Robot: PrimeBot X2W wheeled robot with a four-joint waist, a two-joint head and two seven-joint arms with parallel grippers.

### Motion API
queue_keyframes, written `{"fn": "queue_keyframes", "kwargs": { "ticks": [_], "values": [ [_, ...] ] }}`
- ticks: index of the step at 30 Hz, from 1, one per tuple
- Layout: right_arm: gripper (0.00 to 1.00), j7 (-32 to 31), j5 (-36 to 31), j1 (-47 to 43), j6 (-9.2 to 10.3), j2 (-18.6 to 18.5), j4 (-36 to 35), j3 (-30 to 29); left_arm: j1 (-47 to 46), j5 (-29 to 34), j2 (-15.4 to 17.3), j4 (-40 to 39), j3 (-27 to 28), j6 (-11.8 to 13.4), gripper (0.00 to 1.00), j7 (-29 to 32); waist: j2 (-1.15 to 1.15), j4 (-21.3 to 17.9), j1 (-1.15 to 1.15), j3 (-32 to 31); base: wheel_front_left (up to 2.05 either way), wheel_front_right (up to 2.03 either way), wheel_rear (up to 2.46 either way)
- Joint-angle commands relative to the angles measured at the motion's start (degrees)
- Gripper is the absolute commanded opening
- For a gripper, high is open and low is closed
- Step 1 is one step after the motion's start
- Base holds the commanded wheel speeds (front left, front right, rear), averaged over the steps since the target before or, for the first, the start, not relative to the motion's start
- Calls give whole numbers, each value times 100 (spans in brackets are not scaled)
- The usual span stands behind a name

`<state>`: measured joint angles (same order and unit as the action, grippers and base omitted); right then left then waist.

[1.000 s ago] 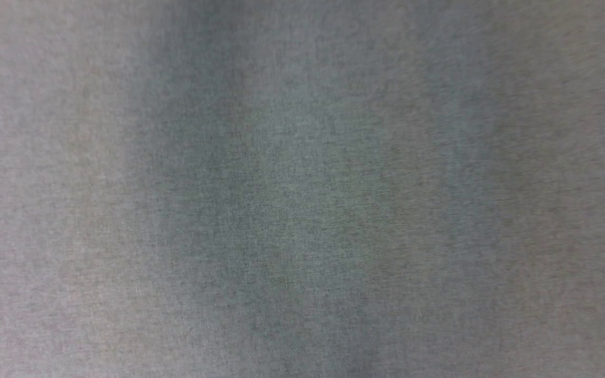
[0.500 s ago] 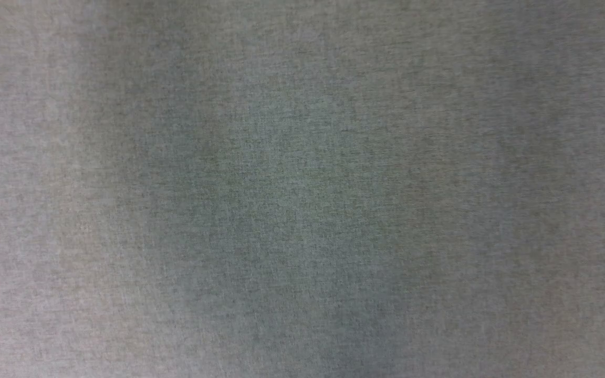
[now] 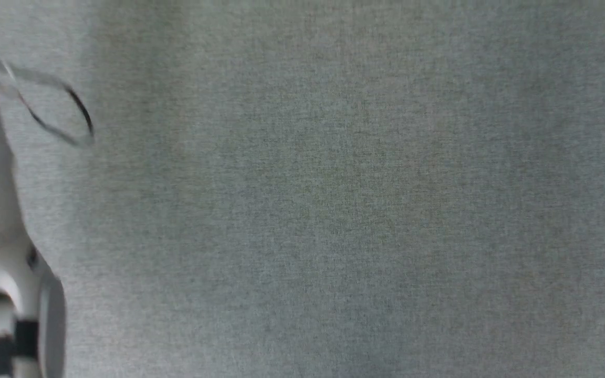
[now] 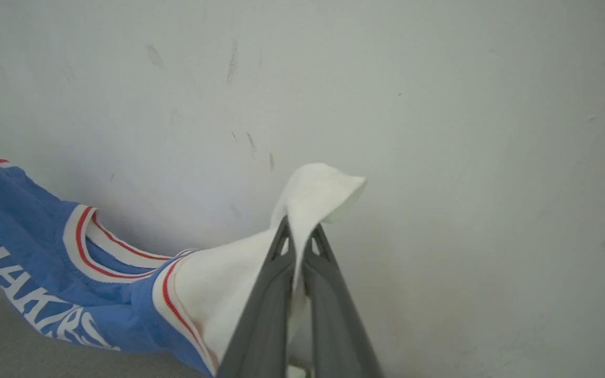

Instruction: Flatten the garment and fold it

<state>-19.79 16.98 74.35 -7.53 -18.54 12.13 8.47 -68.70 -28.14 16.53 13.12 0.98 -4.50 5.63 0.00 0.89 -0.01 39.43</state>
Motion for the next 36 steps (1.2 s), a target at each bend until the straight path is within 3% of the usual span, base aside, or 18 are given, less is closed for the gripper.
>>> {"fn": "queue_keyframes", "kwargs": {
  "ticks": [1, 6, 13, 20, 24, 36],
  "values": [
    [0, -29, 104, -307, 4, -59, -175, -52, 284, -56, -5, -176, 8, -42, 0, 27, 0, 70, 1, -255, 0, 0, 0],
    [0, -226, 470, -2056, 4, -35, -1227, -531, 1950, -314, -103, -1340, 91, 31, 0, 266, 0, 47, 1, -652, 0, 0, 0],
    [0, -96, 555, -4373, 4, 554, -2276, -1270, 4146, -641, -434, -2506, 441, 301, 0, 162, 0, 4, 1, -1163, 0, 0, 0],
    [0, -91, 655, -6034, 4, 1036, -2746, -1265, 6026, -908, -617, -2844, 337, 157, 0, 295, 0, -23, 1, -1693, 0, 0, 0],
    [0, -319, 784, -6871, 4, 1137, -3002, -1248, 6967, -1016, -542, -3011, 230, 125, 0, 660, 0, 17, 1, -1986, 0, 0, 0],
    [0, -1581, 1311, -8788, 4, 886, -3091, -1338, 8522, -1395, -396, -3086, 83, 273, 0, 1611, 0, 140, 1, -2500, 0, 0, 0]
  ]
}}
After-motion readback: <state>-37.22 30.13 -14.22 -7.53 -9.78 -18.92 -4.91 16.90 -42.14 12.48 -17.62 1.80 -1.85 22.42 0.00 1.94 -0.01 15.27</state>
